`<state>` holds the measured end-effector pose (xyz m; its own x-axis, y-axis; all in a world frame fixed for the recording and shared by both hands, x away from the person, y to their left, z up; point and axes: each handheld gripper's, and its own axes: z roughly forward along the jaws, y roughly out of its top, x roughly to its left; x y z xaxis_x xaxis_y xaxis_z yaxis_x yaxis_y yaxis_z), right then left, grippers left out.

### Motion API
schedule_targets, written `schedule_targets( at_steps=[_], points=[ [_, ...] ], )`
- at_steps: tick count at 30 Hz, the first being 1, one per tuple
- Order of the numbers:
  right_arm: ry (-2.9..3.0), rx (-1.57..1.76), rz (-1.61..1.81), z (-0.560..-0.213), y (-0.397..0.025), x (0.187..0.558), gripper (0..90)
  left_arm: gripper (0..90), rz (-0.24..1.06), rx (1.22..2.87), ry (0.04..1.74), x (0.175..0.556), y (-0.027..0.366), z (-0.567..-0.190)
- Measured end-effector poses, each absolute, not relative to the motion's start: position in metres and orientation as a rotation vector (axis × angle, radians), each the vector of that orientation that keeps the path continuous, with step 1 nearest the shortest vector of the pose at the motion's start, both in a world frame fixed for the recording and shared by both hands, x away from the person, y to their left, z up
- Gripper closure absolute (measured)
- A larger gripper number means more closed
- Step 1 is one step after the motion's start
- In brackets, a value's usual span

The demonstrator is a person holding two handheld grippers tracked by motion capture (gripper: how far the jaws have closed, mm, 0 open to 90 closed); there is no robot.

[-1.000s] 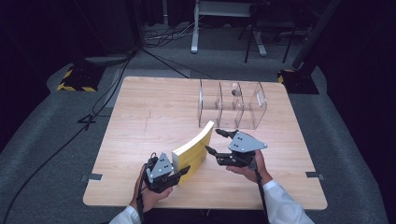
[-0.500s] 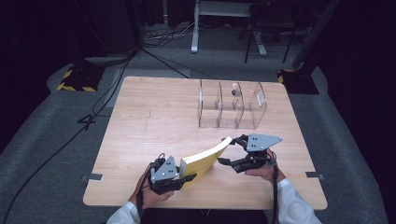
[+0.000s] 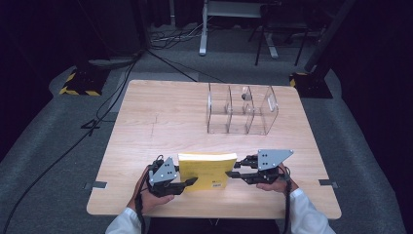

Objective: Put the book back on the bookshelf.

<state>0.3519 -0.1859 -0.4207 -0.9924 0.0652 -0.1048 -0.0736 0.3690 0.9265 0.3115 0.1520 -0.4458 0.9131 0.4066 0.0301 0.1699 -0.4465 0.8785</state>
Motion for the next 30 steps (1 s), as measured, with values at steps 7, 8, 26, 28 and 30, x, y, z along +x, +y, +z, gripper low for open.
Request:
schedule_targets(
  at_steps=[7, 8, 26, 28, 30],
  points=[
    [2.512, -0.098, 1.69, -0.42, -0.179, 0.34, 66.2, 54.7, 0.26, 2.052, 0.39, 0.308, 0.155, -0.448],
    [2.508, -0.098, 1.691, -0.421, -0.177, 0.34, 65.9, 55.9, 0.247, 2.051, 0.387, 0.307, 0.155, -0.448],
    [2.474, 0.028, 1.723, -0.427, -0.194, 0.338, 75.3, 64.6, 0.235, 2.053, 0.31, 0.318, 0.113, -0.451],
    [2.461, 0.041, 1.695, -0.426, -0.203, 0.336, 75.8, 59.7, 0.219, 2.035, 0.321, 0.328, 0.102, -0.452],
    [2.453, 0.051, 1.682, -0.426, -0.209, 0.335, 76.0, 56.8, 0.217, 2.031, 0.318, 0.332, 0.095, -0.452]
  ],
)
